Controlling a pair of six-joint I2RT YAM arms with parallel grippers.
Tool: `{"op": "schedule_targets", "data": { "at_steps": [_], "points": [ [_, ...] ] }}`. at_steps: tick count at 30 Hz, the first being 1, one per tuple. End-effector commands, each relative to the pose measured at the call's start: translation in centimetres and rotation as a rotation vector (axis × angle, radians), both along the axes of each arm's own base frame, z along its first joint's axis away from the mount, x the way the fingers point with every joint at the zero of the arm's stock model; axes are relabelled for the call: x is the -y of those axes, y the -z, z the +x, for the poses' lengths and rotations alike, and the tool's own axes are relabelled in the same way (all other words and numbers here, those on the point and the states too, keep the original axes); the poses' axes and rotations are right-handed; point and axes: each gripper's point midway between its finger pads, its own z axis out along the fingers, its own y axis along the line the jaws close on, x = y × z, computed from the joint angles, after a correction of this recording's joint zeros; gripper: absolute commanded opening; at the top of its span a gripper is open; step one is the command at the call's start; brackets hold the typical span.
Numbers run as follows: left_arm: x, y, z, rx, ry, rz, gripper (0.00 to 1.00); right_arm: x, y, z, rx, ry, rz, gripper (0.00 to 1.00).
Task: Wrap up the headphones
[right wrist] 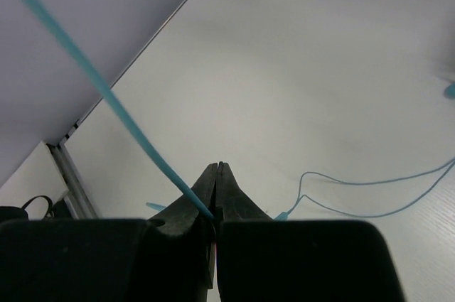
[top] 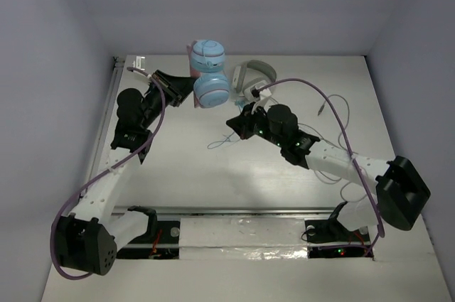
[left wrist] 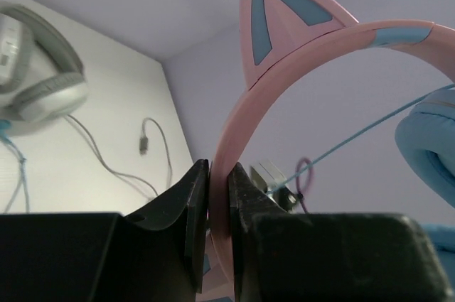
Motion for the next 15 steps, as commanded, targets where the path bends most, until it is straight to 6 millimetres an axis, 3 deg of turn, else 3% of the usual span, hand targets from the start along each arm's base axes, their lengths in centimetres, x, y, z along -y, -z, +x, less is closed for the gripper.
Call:
{"op": "schedule_targets", "data": {
  "at_steps": [1, 2, 6, 15],
  "points": [
    [-2.7, -5.4, 0.2, 0.178, -0.205, -0.094, 0.0, -1.2, -1.9, -1.7, 0.021, -0.032, 0.066, 0.0],
    [-4.1, -5.0, 1.2, 0.16, -0.302, -0.09, 0.0, -1.5, -1.9, -2.2, 0.017, -0.04, 0.065, 0.0],
    [-7.1, -3.3, 1.9, 0.108, -0.506, -0.045, 0.0, -3.4, -1.9, -5.5, -0.004, -0.082, 0.076, 0.0],
    [-10.2, -1.6, 2.6, 0.042, -0.774, 0.155, 0.0, -4.8, -0.3, -9.5, -0.084, -0.056, 0.019, 0.0]
  ]
}}
